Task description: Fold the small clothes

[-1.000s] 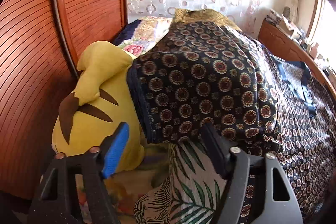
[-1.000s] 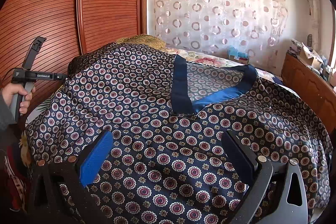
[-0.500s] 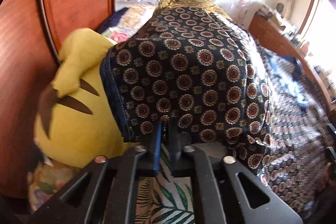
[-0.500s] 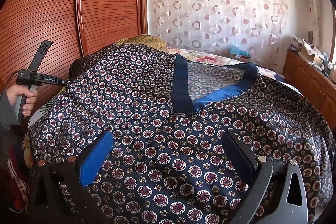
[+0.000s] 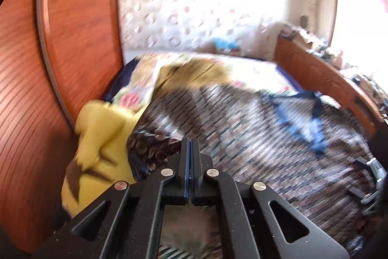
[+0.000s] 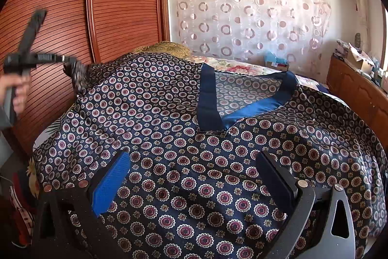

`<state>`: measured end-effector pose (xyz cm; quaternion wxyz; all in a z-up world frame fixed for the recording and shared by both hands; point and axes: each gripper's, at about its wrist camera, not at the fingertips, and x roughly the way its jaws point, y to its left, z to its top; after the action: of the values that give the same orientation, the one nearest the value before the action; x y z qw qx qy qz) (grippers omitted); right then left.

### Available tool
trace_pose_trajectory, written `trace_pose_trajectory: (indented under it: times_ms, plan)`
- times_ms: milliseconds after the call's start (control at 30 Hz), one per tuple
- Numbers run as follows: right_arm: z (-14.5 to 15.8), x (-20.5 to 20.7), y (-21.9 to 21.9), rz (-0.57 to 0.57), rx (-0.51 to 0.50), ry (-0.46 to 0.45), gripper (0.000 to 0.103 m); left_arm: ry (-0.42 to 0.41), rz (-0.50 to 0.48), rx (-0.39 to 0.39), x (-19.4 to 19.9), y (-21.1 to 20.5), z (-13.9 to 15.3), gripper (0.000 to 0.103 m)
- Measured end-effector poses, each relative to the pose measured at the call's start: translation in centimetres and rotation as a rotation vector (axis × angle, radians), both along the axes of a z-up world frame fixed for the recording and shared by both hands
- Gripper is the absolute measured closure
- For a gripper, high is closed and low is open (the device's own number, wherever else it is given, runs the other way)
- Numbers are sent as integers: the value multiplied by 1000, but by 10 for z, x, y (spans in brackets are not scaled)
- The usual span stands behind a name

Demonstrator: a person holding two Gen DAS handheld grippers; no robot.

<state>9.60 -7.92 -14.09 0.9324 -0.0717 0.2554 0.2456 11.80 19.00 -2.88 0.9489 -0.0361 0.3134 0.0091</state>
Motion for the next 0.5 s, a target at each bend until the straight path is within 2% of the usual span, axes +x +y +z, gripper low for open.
trace_pose_trajectory:
  times_ms: [67,167,300,400,433,467,500]
  plan:
    - [1,0,-1,-2,4,1,0,-30,-61,9,8,-24,18,102]
    - [0,1,-5,-13,23,6,0,-45,-175,-1,17,-63,30,102]
    - [0,2,-13,-33,56,18,0,-31,-310,-33,14,-109,26,102]
    - [0,2,-17,-33,78,27,0,-11,-317,-25,6,-120,16,101]
    - [0,2,-18,-32,82,30,0,-8,-311,-11,3,-120,13,99]
    - [-1,2,-18,-31,85,32,0,-6,-300,-2,-1,-119,12,84]
    - [-1,2,-17,-30,86,33,0,-4,-280,7,-4,-115,9,75]
